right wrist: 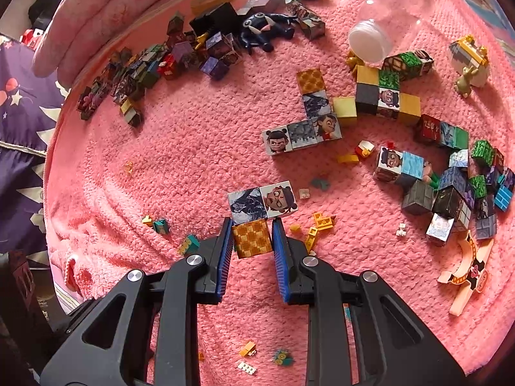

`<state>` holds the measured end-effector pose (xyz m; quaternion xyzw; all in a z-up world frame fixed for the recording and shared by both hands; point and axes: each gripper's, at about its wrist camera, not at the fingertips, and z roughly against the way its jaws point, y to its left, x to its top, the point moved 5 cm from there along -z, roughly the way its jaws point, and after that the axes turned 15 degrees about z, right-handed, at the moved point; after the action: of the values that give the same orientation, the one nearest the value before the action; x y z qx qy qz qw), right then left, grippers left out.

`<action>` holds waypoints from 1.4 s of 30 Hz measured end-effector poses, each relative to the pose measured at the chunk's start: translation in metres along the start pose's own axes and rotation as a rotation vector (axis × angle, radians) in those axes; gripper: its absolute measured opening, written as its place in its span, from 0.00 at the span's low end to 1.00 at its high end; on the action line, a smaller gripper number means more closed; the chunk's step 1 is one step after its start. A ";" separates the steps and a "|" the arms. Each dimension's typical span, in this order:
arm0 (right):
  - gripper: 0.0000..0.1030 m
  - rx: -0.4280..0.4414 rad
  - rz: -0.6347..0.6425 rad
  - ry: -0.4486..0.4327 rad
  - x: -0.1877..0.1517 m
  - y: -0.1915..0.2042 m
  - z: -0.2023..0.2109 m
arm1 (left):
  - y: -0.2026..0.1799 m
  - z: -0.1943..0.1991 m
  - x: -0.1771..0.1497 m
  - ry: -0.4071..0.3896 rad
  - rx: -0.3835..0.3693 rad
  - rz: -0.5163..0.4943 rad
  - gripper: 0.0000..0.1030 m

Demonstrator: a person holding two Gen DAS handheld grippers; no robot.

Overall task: Collect trash
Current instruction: 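Grasp the lavender cube with the left gripper while the right gripper holds the picture cube, then carry both cubes over the yellow-rimmed bin and open both grippers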

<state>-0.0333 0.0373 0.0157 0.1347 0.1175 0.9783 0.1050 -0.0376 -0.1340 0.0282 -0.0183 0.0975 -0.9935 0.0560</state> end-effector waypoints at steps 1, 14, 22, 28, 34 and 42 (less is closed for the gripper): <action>0.22 0.001 -0.002 0.001 0.000 0.000 0.000 | 0.000 -0.001 0.000 0.007 -0.002 0.001 0.32; 0.22 0.000 0.004 -0.017 -0.005 0.006 0.008 | 0.001 0.005 -0.008 0.044 -0.041 0.019 0.21; 0.22 -0.015 -0.009 -0.059 -0.014 0.013 0.027 | 0.002 0.023 -0.013 0.015 -0.055 -0.015 0.20; 0.22 -0.034 -0.061 -0.104 -0.027 0.009 0.048 | -0.006 0.040 -0.018 -0.002 -0.086 -0.073 0.20; 0.22 -0.075 -0.155 -0.172 -0.052 -0.002 0.083 | -0.030 0.054 -0.033 0.007 -0.126 -0.200 0.20; 0.22 -0.171 -0.358 -0.254 -0.118 -0.039 0.137 | -0.077 0.063 -0.082 0.080 -0.187 -0.421 0.20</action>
<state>0.1236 0.0737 0.1055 0.2243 0.0423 0.9256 0.3020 0.0389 -0.0614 0.1033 -0.0042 0.1853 -0.9698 -0.1585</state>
